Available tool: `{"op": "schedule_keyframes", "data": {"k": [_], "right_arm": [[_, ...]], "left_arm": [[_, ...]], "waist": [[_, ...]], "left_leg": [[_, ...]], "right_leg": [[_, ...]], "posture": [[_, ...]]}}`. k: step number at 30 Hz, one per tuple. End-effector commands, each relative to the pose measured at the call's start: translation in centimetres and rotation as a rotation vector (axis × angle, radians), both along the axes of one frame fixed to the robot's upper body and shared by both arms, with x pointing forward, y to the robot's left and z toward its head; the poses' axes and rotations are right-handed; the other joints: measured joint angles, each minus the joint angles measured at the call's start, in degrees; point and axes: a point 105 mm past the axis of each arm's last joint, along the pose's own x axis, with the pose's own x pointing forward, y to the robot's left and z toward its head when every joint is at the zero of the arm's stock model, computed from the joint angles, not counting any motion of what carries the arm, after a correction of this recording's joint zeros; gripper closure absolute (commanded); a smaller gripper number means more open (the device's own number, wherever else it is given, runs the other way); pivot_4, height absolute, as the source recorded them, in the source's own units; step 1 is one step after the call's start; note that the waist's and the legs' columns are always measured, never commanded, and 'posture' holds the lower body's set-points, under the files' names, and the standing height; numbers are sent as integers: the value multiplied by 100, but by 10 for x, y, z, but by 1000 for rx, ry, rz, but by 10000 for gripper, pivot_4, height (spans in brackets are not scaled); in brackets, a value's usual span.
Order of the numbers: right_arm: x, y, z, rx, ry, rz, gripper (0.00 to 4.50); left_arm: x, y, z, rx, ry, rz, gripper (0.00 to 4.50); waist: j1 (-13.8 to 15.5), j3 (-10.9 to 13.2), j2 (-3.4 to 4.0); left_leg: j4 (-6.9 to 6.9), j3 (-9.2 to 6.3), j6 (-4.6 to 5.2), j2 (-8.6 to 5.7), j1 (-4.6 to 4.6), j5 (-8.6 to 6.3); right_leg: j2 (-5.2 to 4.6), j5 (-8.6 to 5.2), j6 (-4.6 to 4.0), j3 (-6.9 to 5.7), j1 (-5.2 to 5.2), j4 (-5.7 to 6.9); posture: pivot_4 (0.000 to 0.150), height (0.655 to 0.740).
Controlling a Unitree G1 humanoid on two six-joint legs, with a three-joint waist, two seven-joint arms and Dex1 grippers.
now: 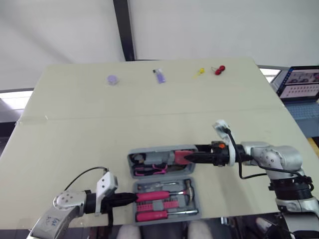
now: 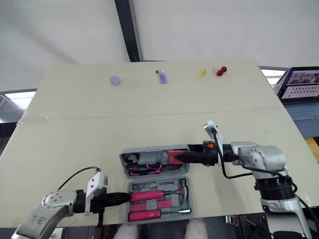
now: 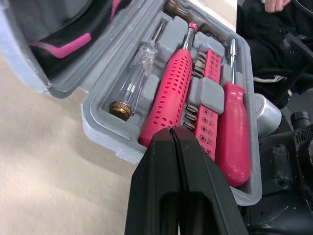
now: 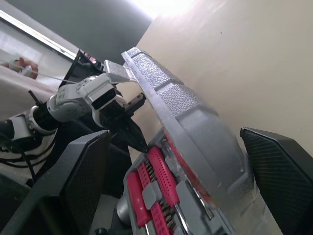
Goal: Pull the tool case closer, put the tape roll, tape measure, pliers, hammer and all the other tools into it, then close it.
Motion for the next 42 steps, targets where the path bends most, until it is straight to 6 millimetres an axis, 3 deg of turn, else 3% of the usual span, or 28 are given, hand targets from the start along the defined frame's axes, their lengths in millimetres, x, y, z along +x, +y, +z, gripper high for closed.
{"op": "schedule_keyframes", "data": {"k": [1,21,24,29,32,35,39,42], "right_arm": [[-13,6,12,21,-36,83,316],[-52,3,8,-40,-44,206,316],[-54,-3,10,-43,-52,185,316],[-30,-41,15,-98,-159,-55,316],[-20,-67,17,-129,-223,-186,0],[-15,-99,7,-235,-283,-302,0],[-14,-138,-11,-388,-344,-424,0],[-17,-166,-19,-439,-367,-525,0]], "left_arm": [[-2,7,-9,6,52,59,45000],[6,23,-12,33,64,85,45000],[7,32,-12,64,56,96,45000],[27,74,4,157,-24,212,45000],[45,99,16,213,-84,297,36506],[64,120,35,236,-151,367,22166],[81,133,64,212,-219,405,1567],[86,147,80,247,-254,441,367]], "waist": [[1,1,-2],[125,9,-19],[145,12,-24],[163,41,-70],[190,42,-72],[219,43,-73],[254,50,-86],[253,52,-85]], "left_leg": [[0,-1,0,0,0,0],[6,-1,0,0,1,0],[8,-2,0,0,0,0],[9,-3,0,0,-3,0],[9,-3,0,0,-3,0],[6,-1,0,0,-3,0],[5,5,0,0,-4,0],[6,6,0,0,-3,0]], "right_leg": [[0,0,0,0,0,0],[0,0,0,0,5,-6],[0,0,0,0,5,-5],[0,0,0,-2,4,-4],[0,0,0,-2,4,-4],[0,0,0,-3,3,-6],[0,0,0,-3,1,-6],[0,0,0,-2,0,-5]], "posture": [[1500,7400],[1500,7400],[1500,7400],[1500,7400],[1500,7400],[1500,7400],[1500,7400],[1500,7400]]}}
